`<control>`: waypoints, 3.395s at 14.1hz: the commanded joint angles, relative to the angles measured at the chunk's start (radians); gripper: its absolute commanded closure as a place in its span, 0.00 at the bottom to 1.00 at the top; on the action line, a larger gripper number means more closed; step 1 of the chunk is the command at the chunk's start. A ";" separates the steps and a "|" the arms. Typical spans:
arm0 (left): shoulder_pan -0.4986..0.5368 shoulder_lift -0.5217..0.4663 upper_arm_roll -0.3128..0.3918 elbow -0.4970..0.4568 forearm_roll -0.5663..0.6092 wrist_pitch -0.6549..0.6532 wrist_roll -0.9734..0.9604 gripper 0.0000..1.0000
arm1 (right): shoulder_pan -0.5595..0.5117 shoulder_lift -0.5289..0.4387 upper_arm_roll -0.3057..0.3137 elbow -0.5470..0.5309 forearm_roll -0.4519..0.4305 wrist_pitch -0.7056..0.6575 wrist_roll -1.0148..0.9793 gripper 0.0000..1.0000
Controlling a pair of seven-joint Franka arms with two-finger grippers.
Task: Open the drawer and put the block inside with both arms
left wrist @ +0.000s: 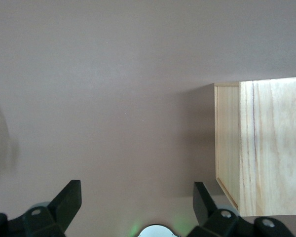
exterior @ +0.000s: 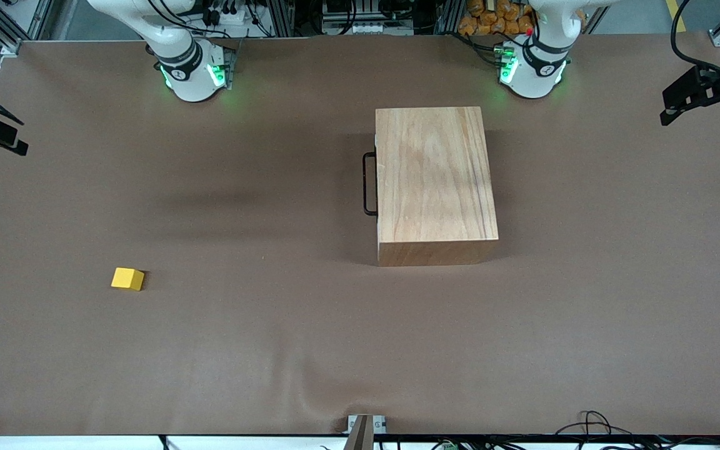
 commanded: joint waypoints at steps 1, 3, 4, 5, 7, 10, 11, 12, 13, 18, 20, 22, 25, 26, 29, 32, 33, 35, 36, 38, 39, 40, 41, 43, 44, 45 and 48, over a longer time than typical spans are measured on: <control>0.013 0.016 -0.003 0.028 0.022 -0.010 0.017 0.00 | -0.014 -0.018 0.014 -0.005 -0.011 -0.005 0.015 0.00; 0.013 0.016 -0.001 0.028 0.021 -0.010 0.016 0.00 | -0.016 -0.018 0.013 -0.005 -0.011 -0.005 0.014 0.00; 0.013 0.016 -0.001 0.028 0.021 -0.010 0.014 0.00 | -0.016 -0.018 0.013 -0.005 -0.011 -0.005 0.015 0.00; 0.013 0.016 -0.001 0.028 0.021 -0.010 0.014 0.00 | -0.016 -0.018 0.013 -0.005 -0.011 -0.005 0.014 0.00; 0.008 0.017 -0.001 0.028 0.021 -0.010 0.013 0.00 | -0.017 -0.018 0.011 -0.005 -0.011 -0.006 0.014 0.00; -0.001 0.039 -0.010 0.059 0.031 -0.010 0.007 0.00 | -0.017 -0.018 0.011 -0.005 -0.011 -0.005 0.014 0.00; -0.004 0.044 -0.013 0.065 0.042 -0.010 0.007 0.00 | -0.017 -0.018 0.013 -0.005 -0.011 -0.005 0.014 0.00; -0.005 0.045 -0.015 0.066 0.042 -0.010 0.008 0.00 | -0.016 -0.018 0.011 -0.005 -0.011 -0.005 0.014 0.00; -0.005 0.045 -0.015 0.066 0.042 -0.010 0.007 0.00 | -0.016 -0.018 0.013 -0.005 -0.011 -0.005 0.014 0.00; -0.030 0.053 -0.024 0.066 0.044 -0.010 -0.001 0.00 | -0.017 -0.018 0.011 -0.005 -0.011 -0.006 0.012 0.00; -0.028 0.053 -0.024 0.066 0.048 -0.010 -0.001 0.00 | -0.016 -0.018 0.011 -0.005 -0.011 -0.006 0.012 0.00; -0.028 0.053 -0.026 0.062 0.051 -0.013 -0.001 0.00 | -0.016 -0.018 0.011 -0.006 -0.011 -0.008 0.012 0.00; -0.030 0.057 -0.062 0.062 0.051 -0.013 -0.013 0.00 | -0.016 -0.018 0.011 -0.006 -0.011 -0.008 0.012 0.00; -0.030 0.066 -0.079 0.062 0.051 -0.013 -0.033 0.00 | -0.016 -0.018 0.011 -0.006 -0.011 -0.008 0.012 0.00; -0.042 0.106 -0.127 0.063 0.041 -0.013 -0.129 0.00 | -0.016 -0.018 0.011 -0.005 -0.011 -0.008 0.012 0.00; -0.074 0.125 -0.153 0.068 0.044 -0.002 -0.213 0.00 | -0.016 -0.018 0.011 -0.005 -0.011 -0.014 0.012 0.00; -0.088 0.119 -0.153 0.077 0.053 0.000 -0.211 0.00 | -0.017 -0.018 0.011 -0.005 -0.011 -0.014 0.012 0.00; -0.108 0.096 -0.155 0.092 0.079 0.000 -0.199 0.00 | -0.017 -0.018 0.011 -0.005 -0.011 -0.014 0.012 0.00; -0.114 0.099 -0.155 0.094 0.074 0.000 -0.199 0.00 | -0.017 -0.018 0.011 -0.005 -0.011 -0.014 0.012 0.00; -0.121 0.114 -0.165 0.091 0.077 0.001 -0.196 0.00 | -0.016 -0.018 0.013 -0.005 -0.011 -0.011 0.012 0.00; -0.139 0.135 -0.168 0.089 0.077 0.003 -0.213 0.00 | -0.016 -0.018 0.013 -0.006 -0.011 -0.011 0.012 0.00; -0.169 0.158 -0.173 0.091 0.076 0.004 -0.223 0.00 | -0.016 -0.016 0.013 -0.008 -0.011 -0.009 0.012 0.00; -0.198 0.169 -0.173 0.092 0.077 0.018 -0.255 0.00 | -0.016 -0.016 0.013 -0.008 -0.011 -0.009 0.012 0.00; -0.270 0.191 -0.178 0.097 0.074 0.071 -0.347 0.00 | -0.019 -0.016 0.011 -0.008 -0.011 -0.009 0.012 0.00; -0.326 0.204 -0.179 0.097 0.074 0.096 -0.413 0.00 | -0.019 -0.016 0.011 -0.009 -0.011 -0.011 0.012 0.00; -0.370 0.221 -0.179 0.097 0.076 0.116 -0.485 0.00 | -0.019 -0.018 0.011 -0.009 -0.011 -0.012 0.010 0.00; -0.461 0.286 -0.179 0.109 0.079 0.170 -0.610 0.00 | -0.019 -0.016 0.011 -0.011 -0.011 -0.012 0.012 0.00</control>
